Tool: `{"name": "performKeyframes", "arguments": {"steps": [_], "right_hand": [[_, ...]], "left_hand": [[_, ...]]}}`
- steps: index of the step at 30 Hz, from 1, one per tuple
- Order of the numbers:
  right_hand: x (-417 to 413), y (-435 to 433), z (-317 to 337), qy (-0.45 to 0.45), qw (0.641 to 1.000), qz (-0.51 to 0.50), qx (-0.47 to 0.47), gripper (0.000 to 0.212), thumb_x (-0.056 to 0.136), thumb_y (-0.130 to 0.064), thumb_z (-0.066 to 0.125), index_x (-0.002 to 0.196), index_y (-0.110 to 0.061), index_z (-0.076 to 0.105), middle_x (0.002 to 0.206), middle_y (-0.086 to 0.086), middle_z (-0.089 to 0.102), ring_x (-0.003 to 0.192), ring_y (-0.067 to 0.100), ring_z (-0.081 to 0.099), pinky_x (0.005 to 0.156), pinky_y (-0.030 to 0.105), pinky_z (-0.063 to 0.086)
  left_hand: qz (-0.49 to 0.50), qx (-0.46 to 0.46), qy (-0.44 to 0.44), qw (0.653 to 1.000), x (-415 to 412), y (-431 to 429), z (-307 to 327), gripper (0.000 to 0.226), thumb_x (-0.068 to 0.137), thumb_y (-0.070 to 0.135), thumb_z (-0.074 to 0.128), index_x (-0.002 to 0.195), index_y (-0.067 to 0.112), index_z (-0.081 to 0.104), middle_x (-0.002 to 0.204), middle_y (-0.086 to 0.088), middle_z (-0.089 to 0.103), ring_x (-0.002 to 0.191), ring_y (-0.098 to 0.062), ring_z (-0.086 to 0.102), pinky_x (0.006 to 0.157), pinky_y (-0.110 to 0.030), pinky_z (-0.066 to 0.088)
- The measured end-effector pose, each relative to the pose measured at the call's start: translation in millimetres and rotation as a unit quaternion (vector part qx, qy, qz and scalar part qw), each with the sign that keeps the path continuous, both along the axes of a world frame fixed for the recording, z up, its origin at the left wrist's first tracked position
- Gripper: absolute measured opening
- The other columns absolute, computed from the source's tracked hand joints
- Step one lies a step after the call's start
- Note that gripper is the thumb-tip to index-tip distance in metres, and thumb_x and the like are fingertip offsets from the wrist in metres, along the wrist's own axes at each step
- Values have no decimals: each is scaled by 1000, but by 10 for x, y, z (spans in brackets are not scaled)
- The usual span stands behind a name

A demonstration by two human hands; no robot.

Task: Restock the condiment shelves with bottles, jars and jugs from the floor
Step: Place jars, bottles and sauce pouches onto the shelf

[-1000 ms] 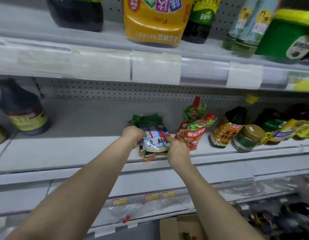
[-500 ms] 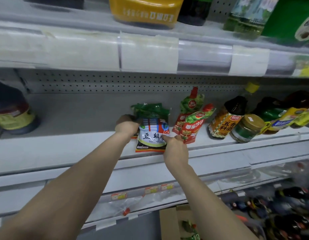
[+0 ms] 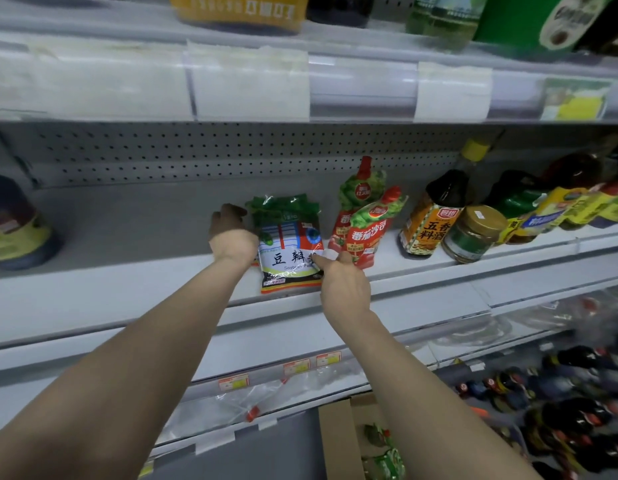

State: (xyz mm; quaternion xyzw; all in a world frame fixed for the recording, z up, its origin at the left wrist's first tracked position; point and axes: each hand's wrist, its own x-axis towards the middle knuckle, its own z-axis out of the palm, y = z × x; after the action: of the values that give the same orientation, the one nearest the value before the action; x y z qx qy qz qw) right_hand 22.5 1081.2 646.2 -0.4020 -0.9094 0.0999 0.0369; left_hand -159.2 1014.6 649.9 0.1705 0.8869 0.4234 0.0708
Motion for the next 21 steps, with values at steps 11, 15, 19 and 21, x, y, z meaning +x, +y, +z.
{"name": "performKeyframes", "arguments": {"steps": [11, 15, 19, 21], "right_hand": [[1183, 54, -71, 130, 990, 16, 59, 21, 98, -18, 60, 112, -14, 76, 106, 10, 68, 82, 35, 67, 66, 39, 52], [1770, 255, -191, 117, 992, -3, 36, 20, 100, -23, 59, 108, -15, 75, 102, 7, 69, 86, 33, 66, 68, 38, 50], [2461, 484, -385, 121, 992, -35, 3, 18, 98, -19, 61, 105, -14, 76, 98, 8, 71, 84, 32, 66, 66, 36, 46], [2822, 600, -488, 114, 992, -47, -16, 17, 96, -20, 63, 104, -14, 76, 98, 9, 72, 86, 34, 66, 69, 37, 47]], "left_hand": [[-285, 120, 149, 939, 1478, -12, -14, 8, 91, 27, 66, 87, 24, 60, 79, 9, 60, 71, -6, 55, 61, -19, 43], [-349, 78, 107, 928, 2034, 111, -210, 6, 91, 25, 66, 90, 20, 66, 84, 6, 67, 75, -11, 61, 71, -33, 51], [-374, 29, 35, 926, 2656, 308, -448, 6, 91, 22, 65, 89, 19, 70, 87, 6, 71, 78, -15, 64, 78, -35, 52], [-370, 14, -12, 929, 2989, 423, -599, 5, 91, 22, 66, 88, 20, 69, 87, 8, 71, 77, -14, 65, 79, -32, 52]]}}
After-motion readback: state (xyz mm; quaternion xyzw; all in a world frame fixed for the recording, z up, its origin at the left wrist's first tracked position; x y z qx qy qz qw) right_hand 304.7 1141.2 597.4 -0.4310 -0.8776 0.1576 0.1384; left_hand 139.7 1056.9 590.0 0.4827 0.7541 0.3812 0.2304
